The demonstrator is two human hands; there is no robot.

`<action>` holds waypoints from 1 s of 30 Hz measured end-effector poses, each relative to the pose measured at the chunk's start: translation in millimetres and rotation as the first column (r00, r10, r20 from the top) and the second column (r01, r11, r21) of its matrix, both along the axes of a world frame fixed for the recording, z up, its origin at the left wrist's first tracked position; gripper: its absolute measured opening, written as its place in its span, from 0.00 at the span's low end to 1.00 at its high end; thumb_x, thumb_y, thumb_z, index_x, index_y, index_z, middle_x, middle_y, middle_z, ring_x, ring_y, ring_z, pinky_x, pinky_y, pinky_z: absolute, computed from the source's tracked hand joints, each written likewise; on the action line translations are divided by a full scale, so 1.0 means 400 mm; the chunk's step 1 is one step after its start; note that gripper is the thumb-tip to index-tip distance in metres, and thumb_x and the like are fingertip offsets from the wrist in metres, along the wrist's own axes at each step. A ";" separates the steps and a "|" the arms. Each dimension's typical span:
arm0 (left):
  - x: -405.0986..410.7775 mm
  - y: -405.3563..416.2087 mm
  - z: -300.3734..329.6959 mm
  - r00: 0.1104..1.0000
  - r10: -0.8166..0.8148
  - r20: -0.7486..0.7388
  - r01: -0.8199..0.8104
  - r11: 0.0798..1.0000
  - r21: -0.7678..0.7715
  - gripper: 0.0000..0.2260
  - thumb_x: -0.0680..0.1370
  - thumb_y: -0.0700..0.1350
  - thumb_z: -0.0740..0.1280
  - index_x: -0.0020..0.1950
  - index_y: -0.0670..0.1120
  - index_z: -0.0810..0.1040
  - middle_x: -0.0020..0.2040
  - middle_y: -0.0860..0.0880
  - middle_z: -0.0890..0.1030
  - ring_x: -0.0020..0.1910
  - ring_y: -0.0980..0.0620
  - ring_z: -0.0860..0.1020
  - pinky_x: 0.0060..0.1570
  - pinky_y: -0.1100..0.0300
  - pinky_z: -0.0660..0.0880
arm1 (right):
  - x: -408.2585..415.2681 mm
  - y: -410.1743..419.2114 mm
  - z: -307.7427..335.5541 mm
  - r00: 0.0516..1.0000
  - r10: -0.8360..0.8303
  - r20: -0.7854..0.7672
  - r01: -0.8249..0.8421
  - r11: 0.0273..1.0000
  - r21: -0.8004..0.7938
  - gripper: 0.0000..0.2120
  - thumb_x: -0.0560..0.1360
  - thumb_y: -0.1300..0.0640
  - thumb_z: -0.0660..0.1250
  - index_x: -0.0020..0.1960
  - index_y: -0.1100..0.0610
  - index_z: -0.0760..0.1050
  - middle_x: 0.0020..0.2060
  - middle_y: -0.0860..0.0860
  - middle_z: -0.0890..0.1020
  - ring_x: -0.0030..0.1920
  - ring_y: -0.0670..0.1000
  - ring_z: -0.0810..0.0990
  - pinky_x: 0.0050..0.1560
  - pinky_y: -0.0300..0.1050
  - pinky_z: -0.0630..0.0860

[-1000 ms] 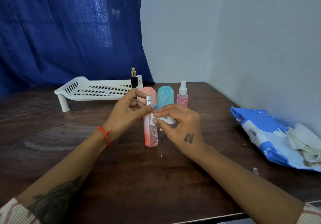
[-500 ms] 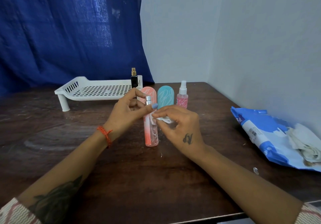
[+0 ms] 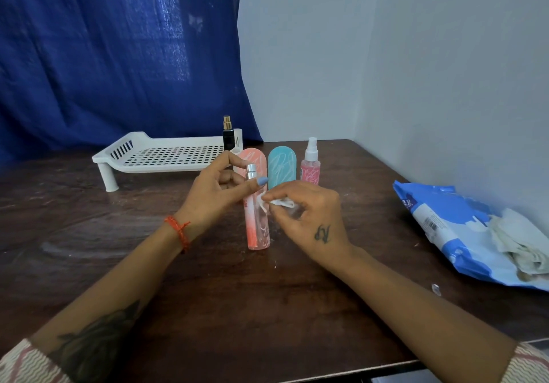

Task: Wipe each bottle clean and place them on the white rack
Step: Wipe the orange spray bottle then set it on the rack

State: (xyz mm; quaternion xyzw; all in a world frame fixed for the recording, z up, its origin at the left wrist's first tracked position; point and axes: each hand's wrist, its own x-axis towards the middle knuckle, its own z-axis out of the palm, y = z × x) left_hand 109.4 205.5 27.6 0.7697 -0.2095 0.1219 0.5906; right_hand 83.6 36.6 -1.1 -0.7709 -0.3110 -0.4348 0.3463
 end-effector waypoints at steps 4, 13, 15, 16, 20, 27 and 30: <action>-0.003 -0.001 0.000 1.000 -0.016 0.000 0.016 1.000 -0.004 0.17 0.64 0.53 0.71 0.48 0.49 0.72 0.37 0.46 0.82 0.38 0.50 0.82 0.42 0.56 0.78 | -0.006 0.006 0.001 0.997 0.074 0.006 -0.074 0.996 -0.040 0.06 0.68 0.64 0.72 0.45 0.60 0.83 0.41 0.52 0.85 0.44 0.44 0.81 0.48 0.36 0.78; -0.006 -0.002 0.002 0.998 -0.037 -0.051 0.035 0.999 -0.024 0.14 0.67 0.51 0.69 0.49 0.49 0.72 0.40 0.43 0.82 0.38 0.51 0.82 0.39 0.58 0.77 | 0.006 -0.002 0.000 0.990 0.050 -0.130 -0.039 0.995 0.091 0.07 0.68 0.65 0.72 0.45 0.59 0.83 0.41 0.51 0.84 0.41 0.44 0.81 0.43 0.36 0.79; -0.009 -0.002 0.004 0.997 -0.049 -0.057 0.047 0.998 -0.028 0.15 0.66 0.51 0.69 0.50 0.49 0.72 0.41 0.41 0.82 0.39 0.49 0.82 0.38 0.56 0.79 | 0.008 -0.002 0.003 0.989 0.074 -0.129 -0.062 0.993 0.101 0.08 0.68 0.66 0.72 0.45 0.59 0.83 0.41 0.51 0.84 0.42 0.44 0.81 0.45 0.37 0.78; -0.011 -0.001 0.005 0.997 -0.053 -0.060 0.051 0.998 -0.031 0.15 0.66 0.51 0.69 0.50 0.49 0.72 0.41 0.42 0.82 0.39 0.49 0.82 0.37 0.57 0.79 | 0.007 -0.001 0.003 0.988 0.096 -0.120 -0.085 0.992 0.093 0.08 0.67 0.67 0.72 0.45 0.59 0.83 0.41 0.51 0.84 0.43 0.44 0.81 0.46 0.37 0.78; -0.013 -0.001 0.007 0.994 -0.063 -0.093 0.058 0.997 -0.053 0.14 0.67 0.50 0.69 0.50 0.50 0.72 0.42 0.41 0.82 0.38 0.49 0.82 0.35 0.55 0.80 | 0.003 -0.003 0.000 0.981 0.142 -0.135 -0.135 0.989 0.054 0.06 0.65 0.68 0.74 0.41 0.61 0.83 0.39 0.52 0.83 0.41 0.44 0.80 0.45 0.31 0.75; -0.013 0.001 0.007 0.990 -0.066 -0.128 0.057 0.995 -0.077 0.08 0.74 0.41 0.67 0.51 0.49 0.72 0.43 0.43 0.82 0.38 0.51 0.83 0.35 0.56 0.81 | 0.011 -0.004 -0.002 0.987 0.049 -0.153 -0.035 0.995 0.096 0.04 0.66 0.64 0.73 0.41 0.59 0.82 0.38 0.50 0.83 0.41 0.43 0.79 0.44 0.30 0.75; -0.013 0.001 0.008 0.989 -0.079 -0.128 0.068 0.994 -0.088 0.08 0.74 0.41 0.67 0.51 0.49 0.71 0.43 0.44 0.83 0.39 0.52 0.83 0.34 0.58 0.80 | 0.006 -0.003 0.000 0.984 0.096 -0.148 -0.085 0.993 0.083 0.05 0.66 0.66 0.73 0.41 0.60 0.82 0.38 0.50 0.83 0.41 0.44 0.80 0.43 0.31 0.75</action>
